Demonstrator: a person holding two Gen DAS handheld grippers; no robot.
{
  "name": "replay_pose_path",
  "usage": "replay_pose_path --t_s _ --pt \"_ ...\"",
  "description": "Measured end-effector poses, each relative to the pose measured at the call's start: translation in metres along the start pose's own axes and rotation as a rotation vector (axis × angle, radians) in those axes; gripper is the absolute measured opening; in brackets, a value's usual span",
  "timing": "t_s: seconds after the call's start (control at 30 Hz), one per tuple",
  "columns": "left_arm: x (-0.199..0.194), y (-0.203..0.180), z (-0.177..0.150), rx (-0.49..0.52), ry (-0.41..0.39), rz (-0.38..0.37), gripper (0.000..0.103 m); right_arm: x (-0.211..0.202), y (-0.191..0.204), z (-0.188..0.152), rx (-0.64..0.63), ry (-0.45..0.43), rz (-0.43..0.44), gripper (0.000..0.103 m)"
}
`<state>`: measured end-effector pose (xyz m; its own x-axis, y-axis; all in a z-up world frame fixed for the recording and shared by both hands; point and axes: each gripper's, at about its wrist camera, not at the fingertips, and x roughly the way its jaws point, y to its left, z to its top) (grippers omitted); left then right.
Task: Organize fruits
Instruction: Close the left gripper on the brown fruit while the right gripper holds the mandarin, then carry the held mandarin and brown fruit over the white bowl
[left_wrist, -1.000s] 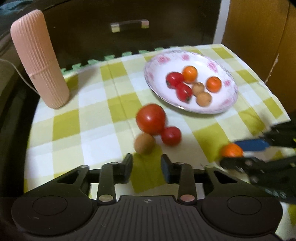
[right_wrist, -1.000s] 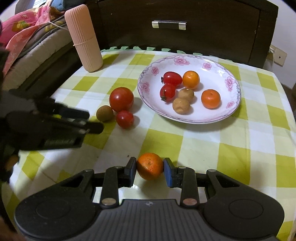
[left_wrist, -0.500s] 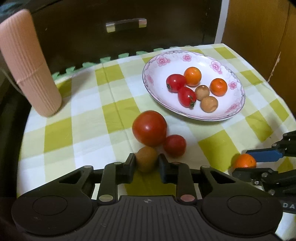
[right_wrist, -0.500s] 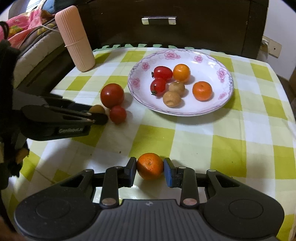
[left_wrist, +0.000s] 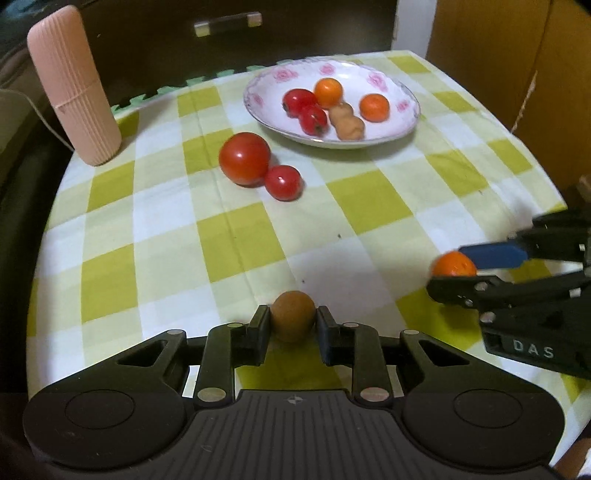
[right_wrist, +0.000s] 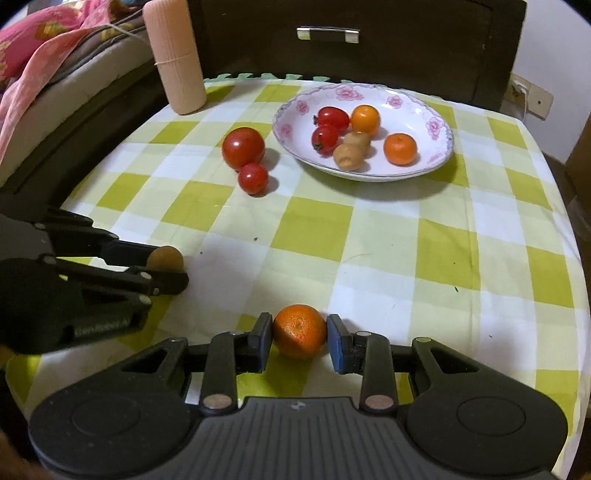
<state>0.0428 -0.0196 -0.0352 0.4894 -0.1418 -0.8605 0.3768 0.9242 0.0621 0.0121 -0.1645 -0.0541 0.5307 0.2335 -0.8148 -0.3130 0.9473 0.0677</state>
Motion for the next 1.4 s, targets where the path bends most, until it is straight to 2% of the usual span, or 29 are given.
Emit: replay_pose_path --t_s 0.13,0.23,0.37,0.5,0.6,0.7,0.77,0.83,1.03,1.4 --pt "0.001 0.003 0.000 -0.013 -0.004 -0.011 0.037 0.004 0.003 0.001 -0.017 0.004 -0.013 0.031" --pt "0.001 0.004 -0.001 -0.008 -0.006 0.003 0.053 0.005 0.002 -0.001 -0.014 0.009 -0.011 0.032" --pt "0.003 0.007 -0.001 -0.025 -0.004 -0.016 0.064 0.006 0.003 0.001 -0.027 0.031 -0.017 0.033" --pt "0.004 0.003 -0.003 0.003 -0.008 -0.017 0.068 0.008 0.004 0.005 -0.031 0.049 -0.026 0.033" --pt "0.005 0.005 -0.001 -0.026 -0.010 -0.025 0.066 0.008 0.005 0.005 -0.036 0.054 -0.029 0.033" --pt "0.004 0.008 -0.002 -0.028 -0.018 -0.015 0.055 0.008 0.005 0.006 -0.032 0.059 -0.033 0.033" --pt "0.003 0.011 -0.001 -0.042 -0.017 -0.012 0.042 0.009 0.008 0.005 -0.042 0.058 -0.046 0.032" --pt "0.002 0.014 0.000 -0.064 -0.013 -0.015 0.035 0.008 0.011 0.002 -0.053 0.048 -0.061 0.031" --pt "0.001 0.009 0.000 -0.048 -0.008 0.008 0.033 0.002 0.007 -0.007 -0.024 0.018 -0.043 0.031" --pt "0.002 0.007 0.002 -0.074 -0.002 0.016 0.033 0.003 0.009 0.004 -0.009 -0.002 -0.005 0.030"
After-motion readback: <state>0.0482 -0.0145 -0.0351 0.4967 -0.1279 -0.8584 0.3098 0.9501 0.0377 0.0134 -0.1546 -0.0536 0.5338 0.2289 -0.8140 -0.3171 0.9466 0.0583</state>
